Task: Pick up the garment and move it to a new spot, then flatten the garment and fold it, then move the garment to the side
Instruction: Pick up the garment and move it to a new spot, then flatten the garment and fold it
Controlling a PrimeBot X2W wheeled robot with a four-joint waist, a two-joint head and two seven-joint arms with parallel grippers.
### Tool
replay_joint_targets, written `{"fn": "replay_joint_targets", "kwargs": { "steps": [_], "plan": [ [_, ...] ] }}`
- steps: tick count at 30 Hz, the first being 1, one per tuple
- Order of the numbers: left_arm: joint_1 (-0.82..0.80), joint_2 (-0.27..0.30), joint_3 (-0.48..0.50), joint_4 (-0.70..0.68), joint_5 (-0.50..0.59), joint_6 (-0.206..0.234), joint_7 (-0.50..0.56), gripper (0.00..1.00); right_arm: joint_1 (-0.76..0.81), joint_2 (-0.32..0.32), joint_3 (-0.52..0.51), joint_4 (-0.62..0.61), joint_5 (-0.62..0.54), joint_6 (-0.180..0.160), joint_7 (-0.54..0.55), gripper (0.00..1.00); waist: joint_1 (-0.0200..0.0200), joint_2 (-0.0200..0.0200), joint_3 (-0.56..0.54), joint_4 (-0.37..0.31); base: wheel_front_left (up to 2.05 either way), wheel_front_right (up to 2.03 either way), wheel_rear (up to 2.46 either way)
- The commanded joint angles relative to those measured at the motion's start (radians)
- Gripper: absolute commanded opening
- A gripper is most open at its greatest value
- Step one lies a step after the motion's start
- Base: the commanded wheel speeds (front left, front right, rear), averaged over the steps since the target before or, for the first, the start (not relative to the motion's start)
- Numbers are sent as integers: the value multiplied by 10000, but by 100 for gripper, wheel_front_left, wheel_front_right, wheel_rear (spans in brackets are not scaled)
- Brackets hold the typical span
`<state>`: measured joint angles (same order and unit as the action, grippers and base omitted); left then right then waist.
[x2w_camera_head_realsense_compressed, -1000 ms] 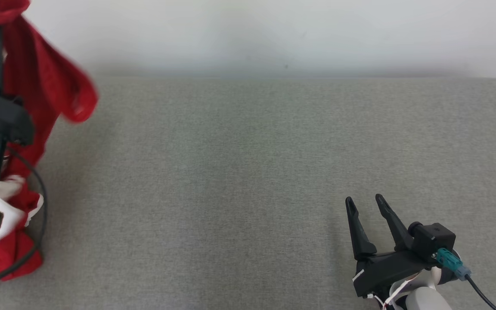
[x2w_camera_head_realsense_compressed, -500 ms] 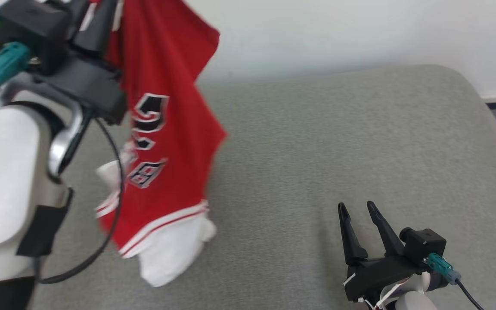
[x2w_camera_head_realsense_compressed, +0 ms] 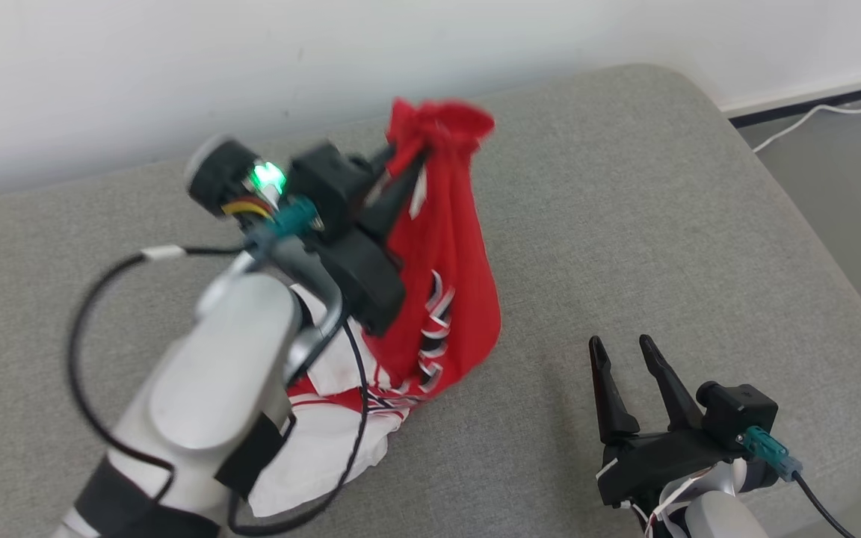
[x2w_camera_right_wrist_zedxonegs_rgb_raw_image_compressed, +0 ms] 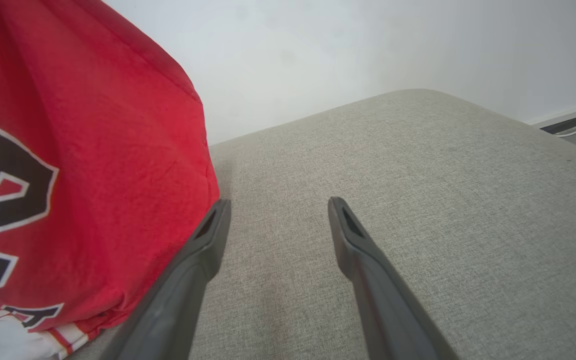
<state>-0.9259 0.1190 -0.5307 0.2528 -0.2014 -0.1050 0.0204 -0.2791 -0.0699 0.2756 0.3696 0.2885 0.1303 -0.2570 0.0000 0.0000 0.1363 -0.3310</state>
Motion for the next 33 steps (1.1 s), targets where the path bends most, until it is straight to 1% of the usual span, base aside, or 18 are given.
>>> {"fn": "replay_joint_targets", "kwargs": {
  "steps": [1, 2, 4, 5, 7, 8, 12, 14, 18, 20, 23, 29, 32, 33],
  "plan": [
    [150, -39, -77, 178, -23, -11, -207, 43, -134, 16, 0, -15, -9, 8, -70, 100, 0, 0, 193, -166, 0, 0, 0],
    [230, -130, -260, 512, -38, -44, -423, 100, -150, 13, -6, -1, -18, 8, -77, 100, 0, 0, 206, -162, 0, 0, 0],
    [397, -282, -601, 1196, -89, -69, -788, 100, -170, 5, 18, 26, -43, 8, -78, 100, 0, 0, 220, -131, 0, 0, 0],
    [538, -419, -868, 1699, -187, -101, -1177, 100, -147, -30, 5, 40, -58, 8, -84, 100, 0, 0, 207, -41, 0, 0, 0],
    [735, -541, -1160, 2046, -336, -111, -1466, 100, -107, -93, -36, 68, -77, 8, -84, 100, 0, 0, 177, 105, 0, 0, 0],
    [789, -574, -1243, 2166, -385, -39, -1632, 100, -99, -119, -29, 80, -83, 8, -87, 100, 0, 0, 151, 177, 0, 0, 0],
    [1113, -676, -1824, 2420, -727, 98, -2022, 100, -26, -198, -69, 67, -136, 8, -84, 100, 0, 0, 43, 532, 0, 0, 0],
    [1247, -691, -2233, 2267, -1068, 203, -2133, 100, -9, -298, -83, 60, -271, 8, -85, 100, 0, 0, -4, 699, 0, 0, 0],
    [1461, -674, -2654, 2149, -1653, 710, -2274, 100, 67, -261, -160, 28, -371, 8, -86, 100, 0, 0, -50, 968, 0, 0, 0],
    [1585, -678, -2725, 2306, -1728, 919, -2329, 100, 88, -258, -231, -18, -381, 8, -87, 100, 0, 0, -68, 1082, 0, 0, 0],
    [1643, -633, -2579, 2597, -1831, 1145, -2449, 100, 193, -264, -295, -42, -431, 8, -87, 100, 0, 0, -98, 1198, 0, 0, 0],
    [1927, 38, -2145, 3279, -1995, 1409, -2586, 100, 232, -256, -252, -123, -422, 8, -45, 100, 0, 0, -45, 1247, 0, 0, 0],
    [1910, 366, -1954, 3708, -2072, 1471, -2619, 100, 224, -261, -210, -167, -420, 8, -10, 100, 0, 0, 43, 1193, 0, 0, 0],
    [1910, 366, -1954, 3708, -2072, 1471, -2619, 100, 224, -261, -210, -167, -420, 8, -10, 100, 0, 0, 43, 1193, 0, 0, 0]
  ]
}}
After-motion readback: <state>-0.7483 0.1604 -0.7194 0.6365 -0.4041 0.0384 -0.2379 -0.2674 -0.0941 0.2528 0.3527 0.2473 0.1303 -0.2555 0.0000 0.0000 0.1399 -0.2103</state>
